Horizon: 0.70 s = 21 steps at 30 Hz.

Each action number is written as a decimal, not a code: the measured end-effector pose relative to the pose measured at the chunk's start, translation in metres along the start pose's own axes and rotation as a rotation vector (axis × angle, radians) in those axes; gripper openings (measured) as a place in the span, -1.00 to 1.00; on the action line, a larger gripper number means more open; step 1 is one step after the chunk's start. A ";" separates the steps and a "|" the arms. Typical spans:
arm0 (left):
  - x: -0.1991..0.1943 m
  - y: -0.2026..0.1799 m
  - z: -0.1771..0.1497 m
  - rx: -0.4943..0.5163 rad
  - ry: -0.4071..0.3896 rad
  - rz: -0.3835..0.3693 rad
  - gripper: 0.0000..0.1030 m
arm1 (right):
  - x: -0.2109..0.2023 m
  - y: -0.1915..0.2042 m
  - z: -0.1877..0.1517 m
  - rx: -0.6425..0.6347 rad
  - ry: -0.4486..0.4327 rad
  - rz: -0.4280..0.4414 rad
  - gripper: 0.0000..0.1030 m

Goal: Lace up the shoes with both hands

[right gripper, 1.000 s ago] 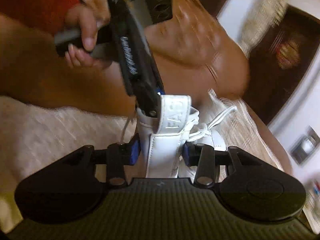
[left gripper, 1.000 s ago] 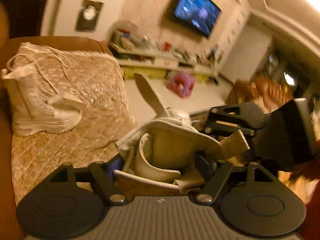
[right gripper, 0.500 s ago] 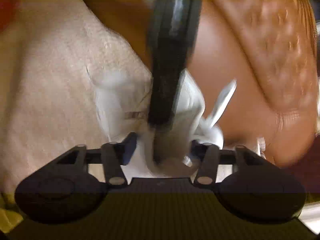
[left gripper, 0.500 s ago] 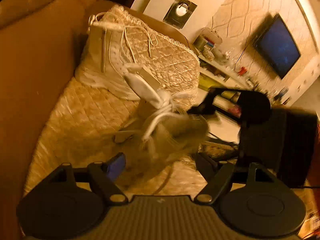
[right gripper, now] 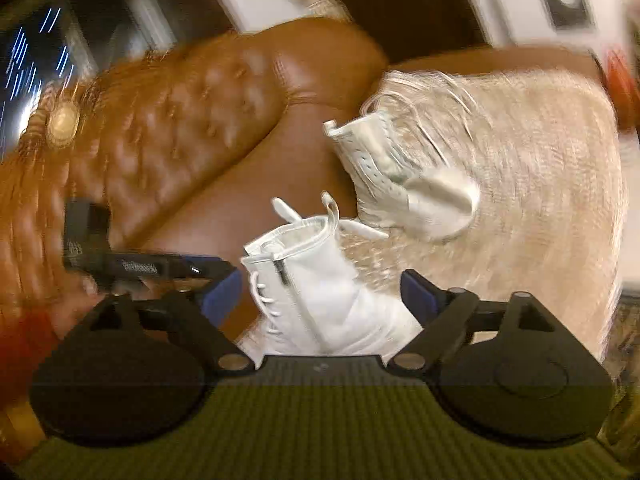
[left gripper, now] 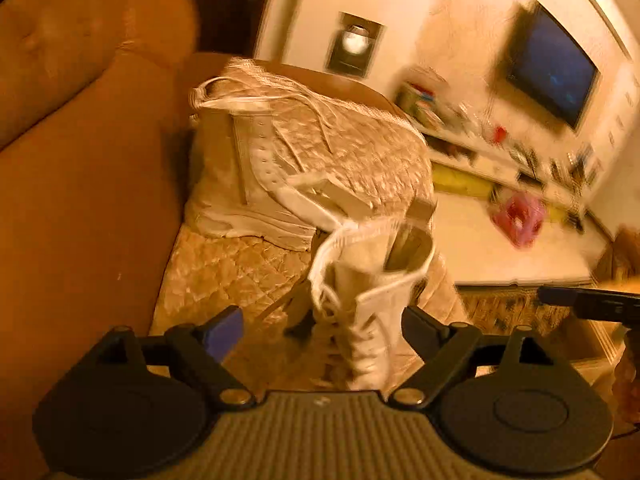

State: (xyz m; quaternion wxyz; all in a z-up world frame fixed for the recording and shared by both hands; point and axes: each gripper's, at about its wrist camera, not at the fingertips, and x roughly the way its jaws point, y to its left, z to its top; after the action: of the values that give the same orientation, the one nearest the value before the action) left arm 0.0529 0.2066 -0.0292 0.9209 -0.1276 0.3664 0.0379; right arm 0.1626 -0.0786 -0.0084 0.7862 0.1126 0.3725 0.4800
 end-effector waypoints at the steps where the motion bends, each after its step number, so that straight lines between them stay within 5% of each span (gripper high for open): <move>1: 0.007 0.002 -0.006 0.017 0.020 0.009 0.76 | 0.014 0.000 -0.011 0.030 0.002 -0.043 0.84; 5: 0.021 0.023 -0.034 -0.069 0.065 0.030 0.76 | 0.060 -0.007 -0.050 0.167 0.020 -0.267 0.84; 11: 0.030 0.063 -0.073 -0.270 0.052 0.187 0.85 | 0.097 -0.021 -0.067 0.312 0.014 -0.343 0.84; 15: 0.056 0.061 -0.092 -0.276 0.124 0.154 0.83 | 0.124 -0.030 -0.070 0.337 0.056 -0.367 0.84; 21: 0.057 0.070 -0.105 -0.419 0.109 0.062 0.62 | 0.158 -0.008 -0.089 0.184 0.157 -0.476 0.83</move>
State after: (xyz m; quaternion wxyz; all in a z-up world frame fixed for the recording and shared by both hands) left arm 0.0132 0.2456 -0.1559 0.8516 -0.3068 0.4032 0.1346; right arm 0.1473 0.0335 -0.1505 0.8320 0.0554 0.4906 0.2530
